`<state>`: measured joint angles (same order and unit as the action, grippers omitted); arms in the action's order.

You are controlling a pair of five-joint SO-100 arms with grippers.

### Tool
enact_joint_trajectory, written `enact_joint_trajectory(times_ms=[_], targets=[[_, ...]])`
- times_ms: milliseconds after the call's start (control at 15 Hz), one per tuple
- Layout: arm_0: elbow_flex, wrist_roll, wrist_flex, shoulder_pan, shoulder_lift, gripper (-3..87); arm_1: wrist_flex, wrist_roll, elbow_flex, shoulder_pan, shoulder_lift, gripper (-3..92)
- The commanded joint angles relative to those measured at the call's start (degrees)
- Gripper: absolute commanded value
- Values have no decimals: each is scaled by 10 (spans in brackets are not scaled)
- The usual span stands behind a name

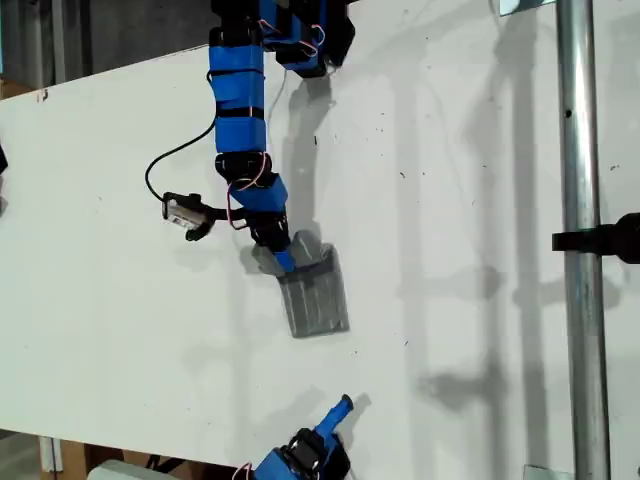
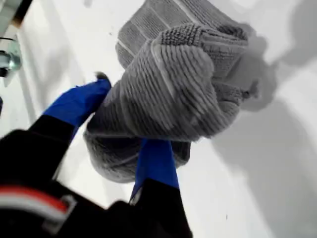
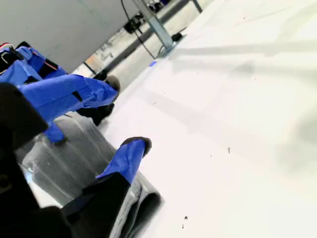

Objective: Grasp corners of a towel and fold twice.

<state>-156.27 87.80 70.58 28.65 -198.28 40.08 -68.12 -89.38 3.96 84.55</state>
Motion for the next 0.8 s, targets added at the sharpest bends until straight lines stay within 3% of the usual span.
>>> enact_joint_trajectory(times_ms=[0,267,533,733], targets=[[5,-9,-13,-9,-4,184,-181,38,29,-2,43,205],[2,-9,-19,-8,-4,183,-354,34,8,14,28,204],[-4,-18,-8,-21,-4,180,-330,53,-147,6,185,204],[-32,-48,-9,-59,-5,170,-80,33,-265,0,354,203]])
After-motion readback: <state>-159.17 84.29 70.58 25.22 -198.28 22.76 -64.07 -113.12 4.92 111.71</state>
